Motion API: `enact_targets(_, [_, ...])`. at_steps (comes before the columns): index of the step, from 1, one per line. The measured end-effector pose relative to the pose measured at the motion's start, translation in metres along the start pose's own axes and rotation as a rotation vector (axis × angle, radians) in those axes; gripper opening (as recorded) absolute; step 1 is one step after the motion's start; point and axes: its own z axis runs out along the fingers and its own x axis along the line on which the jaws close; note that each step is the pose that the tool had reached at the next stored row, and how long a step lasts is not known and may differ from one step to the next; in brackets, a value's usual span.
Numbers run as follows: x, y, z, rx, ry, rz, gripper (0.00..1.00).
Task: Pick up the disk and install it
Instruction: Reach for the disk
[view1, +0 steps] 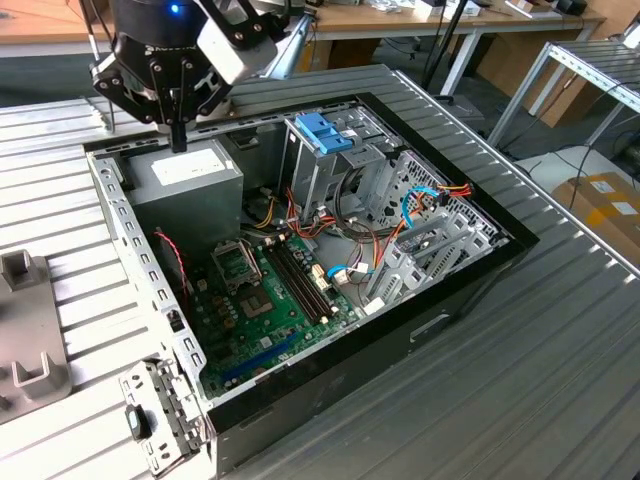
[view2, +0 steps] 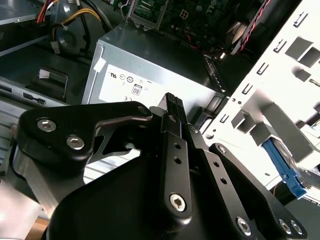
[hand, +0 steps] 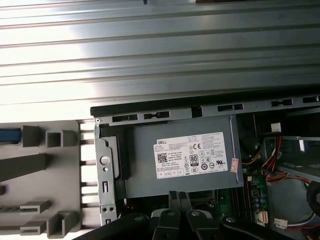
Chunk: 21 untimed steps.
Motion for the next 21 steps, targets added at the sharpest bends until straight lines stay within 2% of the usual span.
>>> enact_targets(21, [0.0105, -0.0008, -0.0003, 0.0, 0.0, 0.0, 0.1])
